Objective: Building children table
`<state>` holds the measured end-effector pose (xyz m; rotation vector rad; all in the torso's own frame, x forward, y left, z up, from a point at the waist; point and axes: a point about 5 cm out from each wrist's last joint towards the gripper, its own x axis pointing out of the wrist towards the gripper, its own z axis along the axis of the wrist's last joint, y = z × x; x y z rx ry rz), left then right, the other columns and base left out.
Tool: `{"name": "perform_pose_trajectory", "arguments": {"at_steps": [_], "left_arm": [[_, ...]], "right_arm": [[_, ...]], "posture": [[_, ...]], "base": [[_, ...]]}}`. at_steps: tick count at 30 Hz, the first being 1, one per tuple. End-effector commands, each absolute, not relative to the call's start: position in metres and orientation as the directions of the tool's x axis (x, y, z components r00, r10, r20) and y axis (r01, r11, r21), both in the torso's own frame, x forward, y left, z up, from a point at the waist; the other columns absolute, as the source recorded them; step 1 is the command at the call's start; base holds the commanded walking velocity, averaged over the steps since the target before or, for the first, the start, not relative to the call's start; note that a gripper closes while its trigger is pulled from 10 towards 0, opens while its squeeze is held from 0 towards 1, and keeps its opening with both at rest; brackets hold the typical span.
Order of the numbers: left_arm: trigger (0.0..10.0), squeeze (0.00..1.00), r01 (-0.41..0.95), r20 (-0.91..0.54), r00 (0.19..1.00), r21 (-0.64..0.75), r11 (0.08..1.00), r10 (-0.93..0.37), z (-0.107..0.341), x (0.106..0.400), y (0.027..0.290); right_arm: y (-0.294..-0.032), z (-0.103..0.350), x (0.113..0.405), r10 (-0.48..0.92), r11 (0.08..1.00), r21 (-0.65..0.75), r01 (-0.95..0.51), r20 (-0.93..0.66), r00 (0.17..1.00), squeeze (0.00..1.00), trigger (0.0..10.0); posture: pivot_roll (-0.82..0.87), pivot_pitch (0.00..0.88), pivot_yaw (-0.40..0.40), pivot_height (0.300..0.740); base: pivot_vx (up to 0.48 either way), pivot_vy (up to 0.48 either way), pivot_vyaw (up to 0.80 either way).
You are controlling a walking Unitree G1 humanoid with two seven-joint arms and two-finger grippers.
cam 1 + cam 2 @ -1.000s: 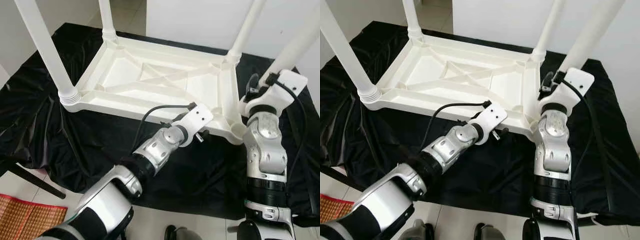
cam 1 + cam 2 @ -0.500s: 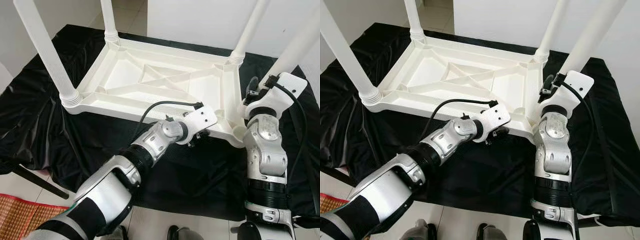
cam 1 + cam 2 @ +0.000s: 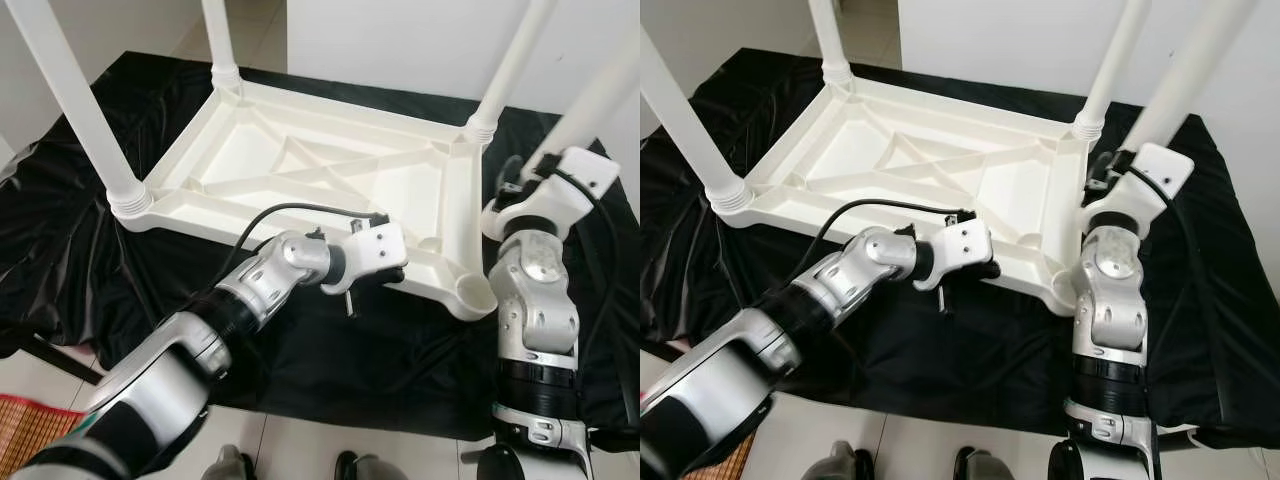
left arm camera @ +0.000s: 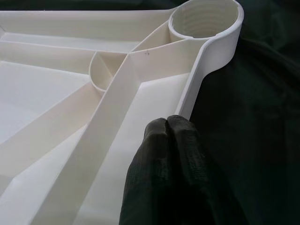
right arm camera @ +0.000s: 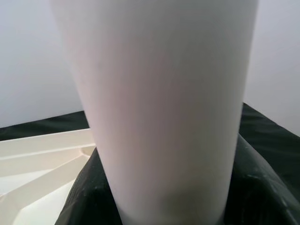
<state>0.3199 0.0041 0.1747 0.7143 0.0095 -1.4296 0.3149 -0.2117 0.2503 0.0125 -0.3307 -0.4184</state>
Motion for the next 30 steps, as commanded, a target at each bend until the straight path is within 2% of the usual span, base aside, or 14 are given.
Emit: {"name": "perform_pose_trajectory", "arguments": {"at_steps": [1, 2, 3, 5, 7, 11, 12, 13, 16, 17, 18, 19, 25, 30], "left_arm": [[7.4, 0.0, 0.928, -0.594, -0.113, 0.223, -0.298, -0.797, 0.15, 0.304, 0.016], [10.0, 0.0, 0.927, -0.596, -0.082, 0.248, -0.28, -0.799, 0.15, 0.307, 0.017], [10.0, 0.0, 0.931, -0.588, -0.031, 0.277, -0.237, -0.808, 0.15, 0.312, 0.016], [10.0, 0.0, 0.931, -0.588, -0.031, 0.277, -0.237, -0.808, 0.15, 0.312, 0.016], [10.0, 0.0, 0.938, -0.558, 0.062, 0.317, -0.143, -0.828, 0.155, 0.322, 0.013], [10.0, 0.0, 0.938, -0.543, 0.083, 0.326, -0.119, -0.836, 0.159, 0.325, 0.013], [10.0, 0.64, 0.94, -0.523, 0.105, 0.33, -0.087, -0.846, 0.164, 0.328, 0.014], [10.0, 1.0, 0.942, -0.505, 0.123, 0.33, -0.059, -0.854, 0.168, 0.33, 0.017], [10.0, 1.0, 0.934, -0.469, 0.173, 0.358, -0.008, -0.866, 0.177, 0.336, 0.022], [10.0, 0.89, 0.935, -0.451, 0.182, 0.355, 0.012, -0.874, 0.182, 0.337, 0.024], [10.0, 0.89, 0.935, -0.451, 0.182, 0.355, 0.012, -0.874, 0.182, 0.337, 0.024], [10.0, 0.0, 0.938, -0.401, 0.195, 0.343, 0.05, -0.895, 0.191, 0.338, 0.024], [10.0, 0.0, 0.929, -0.245, 0.269, 0.319, 0.185, -0.931, 0.218, 0.339, 0.029], [10.0, 0.0, 0.893, -0.015, 0.389, 0.252, 0.373, -0.921, 0.249, 0.342, 0.037]], "right_arm": [[-0.213, 0.251, 0.314, -0.402, 0.914, 0.074, 0.399, 0.315, 0.86, 0.0, 10.0], [-0.212, 0.251, 0.315, -0.395, 0.917, 0.075, 0.393, 0.314, 0.863, 0.0, 10.0], [-0.211, 0.251, 0.316, -0.385, 0.921, 0.074, 0.382, 0.313, 0.868, 0.0, 10.0], [-0.211, 0.251, 0.316, -0.385, 0.921, 0.074, 0.382, 0.313, 0.868, 0.0, 10.0], [-0.206, 0.25, 0.317, -0.352, 0.935, 0.068, 0.349, 0.31, 0.883, 0.0, 10.0], [-0.204, 0.249, 0.317, -0.335, 0.941, 0.062, 0.332, 0.306, 0.891, 0.0, 10.0], [-0.202, 0.248, 0.316, -0.318, 0.947, 0.053, 0.317, 0.302, 0.899, 0.0, 10.0], [-0.2, 0.246, 0.316, -0.302, 0.952, 0.046, 0.302, 0.298, 0.906, 0.0, 10.0], [-0.197, 0.244, 0.316, -0.261, 0.965, 0.041, 0.26, 0.288, 0.921, 0.0, 10.0], [-0.196, 0.244, 0.315, -0.247, 0.968, 0.04, 0.246, 0.283, 0.927, 0.0, 10.0], [-0.196, 0.244, 0.315, -0.247, 0.968, 0.04, 0.246, 0.283, 0.927, 0.0, 10.0], [-0.194, 0.242, 0.315, -0.236, 0.971, 0.031, 0.237, 0.275, 0.932, 0.0, 10.0], [-0.192, 0.236, 0.313, -0.21, 0.976, -0.001, 0.217, 0.261, 0.942, 0.0, 10.0], [-0.192, 0.232, 0.306, -0.187, 0.98, -0.016, 0.199, 0.273, 0.944, 0.0, 10.0]], "posture": [[0.01, 0.182, -0.014, 0.74], [0.01, 0.188, -0.018, 0.74], [0.01, 0.193, -0.021, 0.74], [0.01, 0.193, -0.021, 0.74], [0.01, 0.196, -0.022, 0.74], [0.01, 0.201, -0.027, 0.74], [0.01, 0.201, -0.027, 0.74], [0.01, 0.201, -0.027, 0.74], [0.01, 0.201, -0.027, 0.74], [0.0, 0.202, -0.034, 0.74], [0.0, 0.202, -0.034, 0.74], [0.0, 0.202, -0.034, 0.74], [0.0, 0.202, -0.034, 0.74], [0.02, 0.19, -0.038, 0.74]], "base": [[0.0, 0.0, 0.0], [0.0, 0.0, 0.0], [0.0, 0.0, 0.0], [0.0, 0.0, 0.0], [0.0, 0.0, 0.0], [0.0, 0.0, 0.0], [0.0, 0.0, 0.0], [0.0, 0.0, 0.0], [0.0, 0.0, 0.0], [0.0, 0.0, 0.0], [0.0, 0.0, 0.0], [0.0, 0.0, 0.0], [0.0, 0.0, 0.0], [0.0, 0.0, 0.0]]}}
